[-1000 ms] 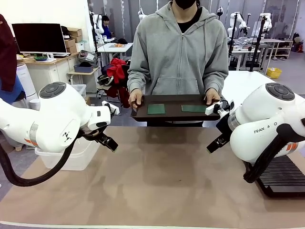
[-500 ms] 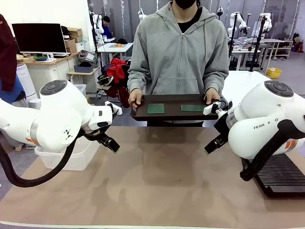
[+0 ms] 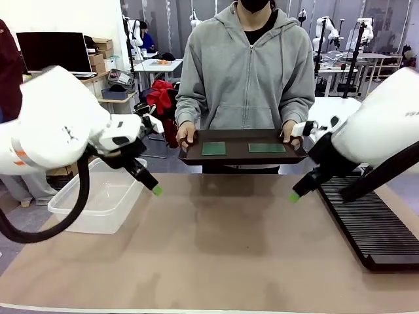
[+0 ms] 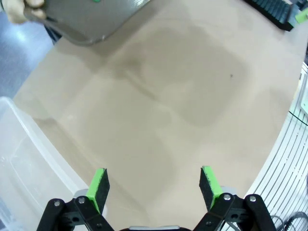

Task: Sort PCBs into racks and boxes based on the side picked up.
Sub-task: Pick up the Blank PCB handed by the Human.

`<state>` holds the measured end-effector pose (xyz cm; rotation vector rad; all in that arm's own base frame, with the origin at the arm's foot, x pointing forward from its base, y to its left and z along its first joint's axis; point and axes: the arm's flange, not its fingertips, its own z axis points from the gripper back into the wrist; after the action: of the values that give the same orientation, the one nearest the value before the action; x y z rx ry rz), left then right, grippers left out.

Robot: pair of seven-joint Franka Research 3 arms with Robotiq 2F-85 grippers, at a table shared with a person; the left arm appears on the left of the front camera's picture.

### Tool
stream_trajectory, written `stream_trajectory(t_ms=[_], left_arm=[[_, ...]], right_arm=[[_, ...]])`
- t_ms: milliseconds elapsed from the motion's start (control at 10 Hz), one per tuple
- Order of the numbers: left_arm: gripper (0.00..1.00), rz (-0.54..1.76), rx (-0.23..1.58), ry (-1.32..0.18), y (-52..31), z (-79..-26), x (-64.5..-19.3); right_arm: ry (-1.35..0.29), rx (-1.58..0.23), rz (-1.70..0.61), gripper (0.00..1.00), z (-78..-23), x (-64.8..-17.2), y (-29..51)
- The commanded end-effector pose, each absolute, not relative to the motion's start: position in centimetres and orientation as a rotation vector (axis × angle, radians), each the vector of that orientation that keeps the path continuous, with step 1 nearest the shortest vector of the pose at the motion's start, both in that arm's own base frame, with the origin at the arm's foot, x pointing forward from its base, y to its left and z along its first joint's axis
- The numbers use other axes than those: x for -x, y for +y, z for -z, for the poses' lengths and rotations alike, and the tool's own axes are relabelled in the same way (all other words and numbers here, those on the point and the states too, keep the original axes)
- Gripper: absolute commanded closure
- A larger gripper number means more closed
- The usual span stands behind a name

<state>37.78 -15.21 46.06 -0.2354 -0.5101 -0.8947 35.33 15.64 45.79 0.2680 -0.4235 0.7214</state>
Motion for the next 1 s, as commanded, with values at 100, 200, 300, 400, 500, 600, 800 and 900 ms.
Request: stream_trajectory(t_ms=[100, 200, 300, 400, 500, 600, 800, 900], left_arm=[[0.0, 0.956, 0.223, -0.565, -14.2, -50.8, -38.7], [0.0, 0.967, 0.219, -0.569, -13.9, -52.5, -38.6], [0.0, 0.972, 0.226, -0.558, -13.1, -54.2, -39.0], [0.0, 0.975, 0.223, -0.562, -12.5, -55.6, -39.5], [0.0, 0.99, 0.223, -0.569, -11.8, -56.7, -39.3], [0.0, 1.002, 0.234, -0.577, -10.8, -57.8, -38.9], [0.0, 1.035, 0.244, -0.578, -8.3, -58.9, -39.0], [0.0, 1.03, 0.23, -0.588, -7.1, -59.2, -38.9]], right_arm=[[-0.434, -0.296, -0.751, 0.0, -51.4, -35.2, 13.0], [-0.441, -0.305, -0.754, 0.0, -53.2, -34.9, 12.2], [-0.448, -0.306, -0.763, 0.0, -54.7, -35.0, 11.5], [-0.457, -0.286, -0.777, 0.0, -56.0, -35.4, 10.7], [-0.462, -0.277, -0.791, 0.0, -57.3, -35.1, 9.9], [-0.474, -0.294, -0.821, 0.0, -58.4, -34.6, 8.8], [-0.515, -0.315, -0.822, 0.0, -59.9, -33.9, 6.3], [-0.52, -0.344, -0.804, 0.0, -60.8, -33.5, 4.4]])
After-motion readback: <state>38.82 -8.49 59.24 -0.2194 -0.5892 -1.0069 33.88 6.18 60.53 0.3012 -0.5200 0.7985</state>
